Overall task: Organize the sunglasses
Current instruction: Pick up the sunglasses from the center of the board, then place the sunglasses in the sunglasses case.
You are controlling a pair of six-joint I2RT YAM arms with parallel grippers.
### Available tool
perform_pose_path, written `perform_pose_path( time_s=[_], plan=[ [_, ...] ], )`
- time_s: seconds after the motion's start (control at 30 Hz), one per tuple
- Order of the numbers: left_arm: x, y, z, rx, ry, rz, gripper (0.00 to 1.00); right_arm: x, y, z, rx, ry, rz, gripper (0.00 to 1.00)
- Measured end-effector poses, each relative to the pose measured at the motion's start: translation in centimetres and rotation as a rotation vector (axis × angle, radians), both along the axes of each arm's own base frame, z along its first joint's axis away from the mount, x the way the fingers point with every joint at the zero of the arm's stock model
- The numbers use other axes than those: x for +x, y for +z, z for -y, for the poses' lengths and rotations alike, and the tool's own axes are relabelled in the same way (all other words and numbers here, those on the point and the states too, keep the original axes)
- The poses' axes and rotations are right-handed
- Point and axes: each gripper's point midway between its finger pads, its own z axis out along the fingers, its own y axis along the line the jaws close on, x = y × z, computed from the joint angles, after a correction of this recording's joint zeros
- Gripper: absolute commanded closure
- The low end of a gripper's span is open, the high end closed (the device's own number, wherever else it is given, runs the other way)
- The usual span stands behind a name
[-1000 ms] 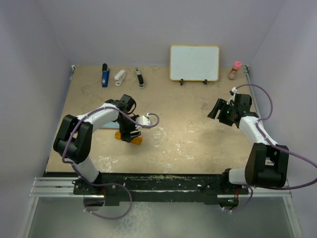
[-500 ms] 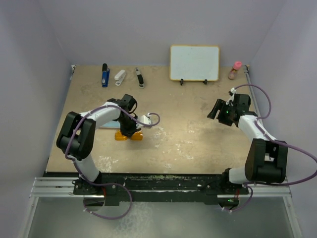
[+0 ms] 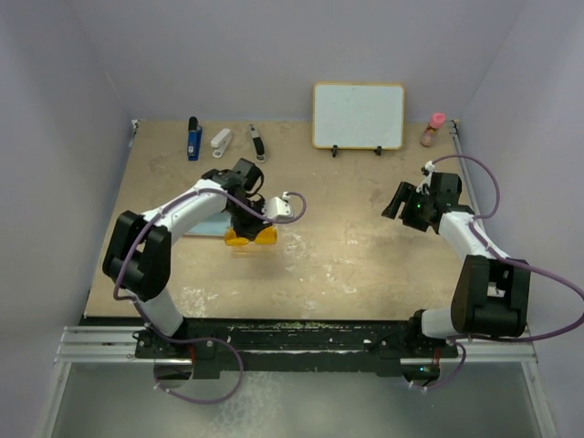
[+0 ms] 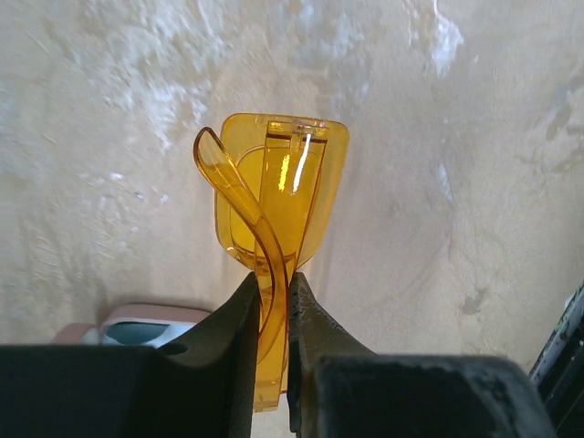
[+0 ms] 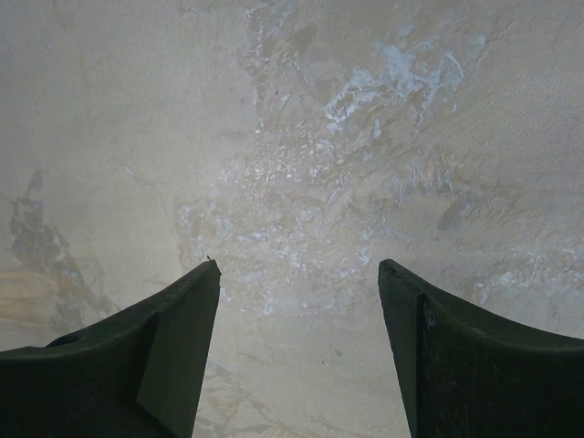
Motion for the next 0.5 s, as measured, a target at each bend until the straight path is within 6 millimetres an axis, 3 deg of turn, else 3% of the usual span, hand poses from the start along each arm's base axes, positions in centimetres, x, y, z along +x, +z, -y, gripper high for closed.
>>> perform_pose_path(
  time_s=[0.13,0.3,0.5],
  plan=[
    [1.1,1.1,1.7,0.009,0.029,0.082,0.96,0.0,0.0,0.0,-0.001,0.000,0.000,0.26],
    [3.3,1.4,2.4,0.074,0.111,0.213,0.96,0.0,0.0,0.1,-0.007,0.000,0.001,0.26],
    [5.8,0.2,3.1,0.175,0.214,0.300,0.96,0.0,-0.1,0.2,-0.012,0.003,0.000,0.26]
  ],
)
